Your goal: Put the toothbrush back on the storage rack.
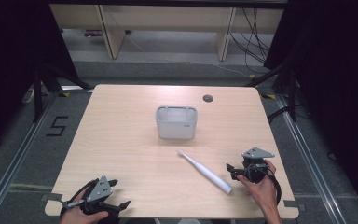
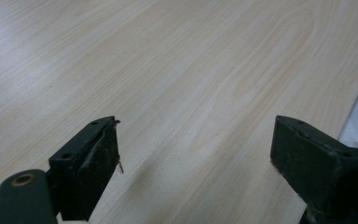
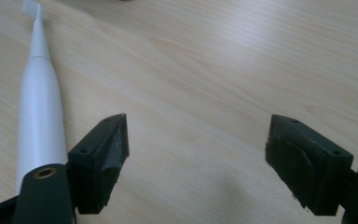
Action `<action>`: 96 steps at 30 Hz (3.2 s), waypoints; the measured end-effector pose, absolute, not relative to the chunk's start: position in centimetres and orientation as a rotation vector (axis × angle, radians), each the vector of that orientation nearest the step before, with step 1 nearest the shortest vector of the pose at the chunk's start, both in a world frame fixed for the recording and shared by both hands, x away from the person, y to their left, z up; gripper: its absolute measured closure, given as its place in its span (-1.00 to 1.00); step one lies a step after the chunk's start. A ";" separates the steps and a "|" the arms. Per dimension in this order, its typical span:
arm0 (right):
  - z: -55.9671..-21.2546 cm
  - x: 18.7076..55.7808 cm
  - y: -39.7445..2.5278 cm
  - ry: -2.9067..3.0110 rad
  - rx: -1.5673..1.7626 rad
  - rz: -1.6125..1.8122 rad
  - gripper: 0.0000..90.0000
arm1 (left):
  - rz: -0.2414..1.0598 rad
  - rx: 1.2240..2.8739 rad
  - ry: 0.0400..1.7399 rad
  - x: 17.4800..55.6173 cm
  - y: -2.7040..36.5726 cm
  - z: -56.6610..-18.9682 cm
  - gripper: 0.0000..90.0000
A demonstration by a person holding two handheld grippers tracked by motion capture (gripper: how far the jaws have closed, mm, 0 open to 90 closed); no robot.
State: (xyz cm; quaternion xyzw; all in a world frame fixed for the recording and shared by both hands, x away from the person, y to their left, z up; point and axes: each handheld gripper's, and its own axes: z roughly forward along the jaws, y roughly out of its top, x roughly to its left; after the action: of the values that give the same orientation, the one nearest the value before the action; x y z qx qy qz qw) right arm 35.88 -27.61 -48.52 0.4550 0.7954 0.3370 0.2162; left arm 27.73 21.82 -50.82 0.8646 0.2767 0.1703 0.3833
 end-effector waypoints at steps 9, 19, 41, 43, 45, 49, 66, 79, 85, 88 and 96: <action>-48.0 36.0 -26.6 2.243 1.242 0.928 -0.46 | 0.415 2.193 0.723 27.6 21.8 -50.8 -0.67; -47.0 35.9 -25.1 2.275 1.206 0.954 -0.39 | 0.418 2.183 0.721 27.6 21.7 -50.9 -0.67; -46.6 35.9 -23.1 2.367 1.212 0.937 -0.40 | 0.412 2.196 0.725 27.7 21.9 -50.9 -0.67; -46.4 36.2 -23.0 2.397 1.174 0.927 -0.40 | 0.413 2.190 0.730 27.7 21.8 -50.9 -0.67; -46.0 36.3 -22.6 2.414 1.196 0.918 -0.40 | 0.415 2.193 0.724 27.7 21.9 -50.9 -0.67; -45.3 36.7 -21.4 2.467 1.158 0.900 -0.30 | 0.415 2.198 0.733 27.8 21.9 -51.0 -0.67; -45.9 37.7 -18.7 2.646 1.050 0.718 0.01 | 0.420 2.201 0.718 27.8 22.0 -50.9 -0.67; -46.6 38.7 -17.4 2.740 1.019 0.583 0.11 | 0.421 2.187 0.731 27.8 21.9 -51.0 -0.67; -46.9 39.0 -17.0 2.759 1.028 0.542 0.14 | 0.420 2.200 0.717 27.8 22.0 -50.9 -0.67; -47.1 39.3 -16.8 2.784 0.988 0.531 0.19 | 0.425 2.196 0.717 27.9 22.0 -50.9 -0.67; -47.5 39.4 -16.4 2.816 1.046 0.457 0.25 | 0.420 2.186 0.727 27.8 21.9 -50.9 -0.67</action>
State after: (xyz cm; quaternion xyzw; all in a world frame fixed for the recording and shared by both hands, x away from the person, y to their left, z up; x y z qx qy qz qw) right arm 39.39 -16.37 -47.52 0.3438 0.9255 0.1503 0.0516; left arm 27.80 21.90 -50.92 0.8598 0.2859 0.1650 0.3895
